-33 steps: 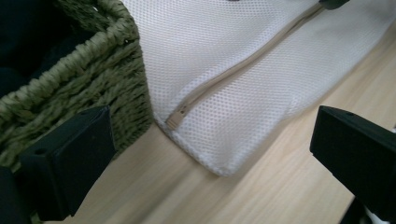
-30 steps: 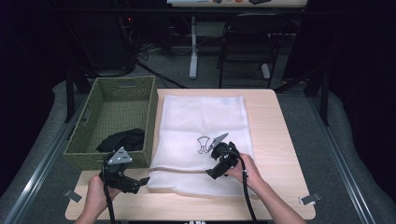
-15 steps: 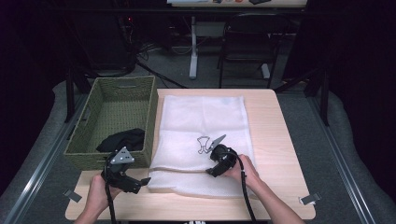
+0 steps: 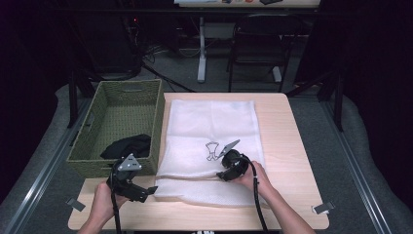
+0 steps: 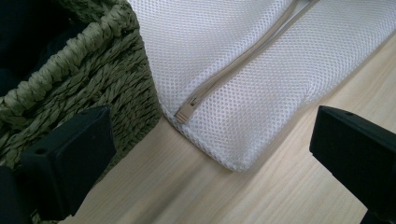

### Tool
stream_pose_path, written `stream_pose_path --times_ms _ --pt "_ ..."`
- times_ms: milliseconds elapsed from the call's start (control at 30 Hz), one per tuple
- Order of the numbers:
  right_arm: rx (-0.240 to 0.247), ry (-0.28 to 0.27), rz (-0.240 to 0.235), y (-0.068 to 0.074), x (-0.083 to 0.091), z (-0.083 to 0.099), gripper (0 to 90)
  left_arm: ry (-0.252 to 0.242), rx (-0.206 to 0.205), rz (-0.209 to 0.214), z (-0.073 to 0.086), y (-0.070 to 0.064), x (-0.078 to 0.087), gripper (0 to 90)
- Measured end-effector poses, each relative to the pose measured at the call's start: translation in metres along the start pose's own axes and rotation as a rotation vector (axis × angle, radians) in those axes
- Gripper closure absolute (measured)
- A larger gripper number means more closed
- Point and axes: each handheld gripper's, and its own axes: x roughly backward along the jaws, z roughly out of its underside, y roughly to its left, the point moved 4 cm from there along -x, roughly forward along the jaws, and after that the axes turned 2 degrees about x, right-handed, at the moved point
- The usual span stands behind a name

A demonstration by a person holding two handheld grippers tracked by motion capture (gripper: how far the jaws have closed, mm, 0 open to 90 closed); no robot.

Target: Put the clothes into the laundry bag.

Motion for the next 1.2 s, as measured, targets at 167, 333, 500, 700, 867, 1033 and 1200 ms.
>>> stream_pose_path --times_ms 167,333,500,700,867,1033,1200 --pt "-0.038 -0.011 0.033 -0.001 0.000 0.000 58.8 0.010 0.000 0.008 0.000 0.000 0.000 0.6" --pt "-0.018 -0.025 0.047 0.000 0.001 0.000 74.1 0.009 0.010 0.015 0.000 0.000 0.000 0.9" --pt "0.006 0.002 0.083 0.003 0.000 -0.003 86.7 0.000 0.017 0.027 -0.001 0.001 0.003 2.0" --pt "-0.025 -0.001 0.064 0.001 0.004 -0.006 87.0 -0.010 0.022 0.052 -0.001 0.000 0.004 2.8" --pt "-0.024 -0.022 0.068 0.001 0.011 -0.009 87.0 -0.020 0.028 0.063 -0.003 0.000 0.008 0.9" --pt "-0.025 -0.061 0.051 0.002 0.020 -0.014 86.8 -0.021 0.022 0.078 -0.003 0.000 0.012 0.3" --pt "-0.031 -0.105 0.051 0.002 0.033 -0.019 86.8 -0.009 0.012 0.086 -0.005 0.000 0.013 0.3"
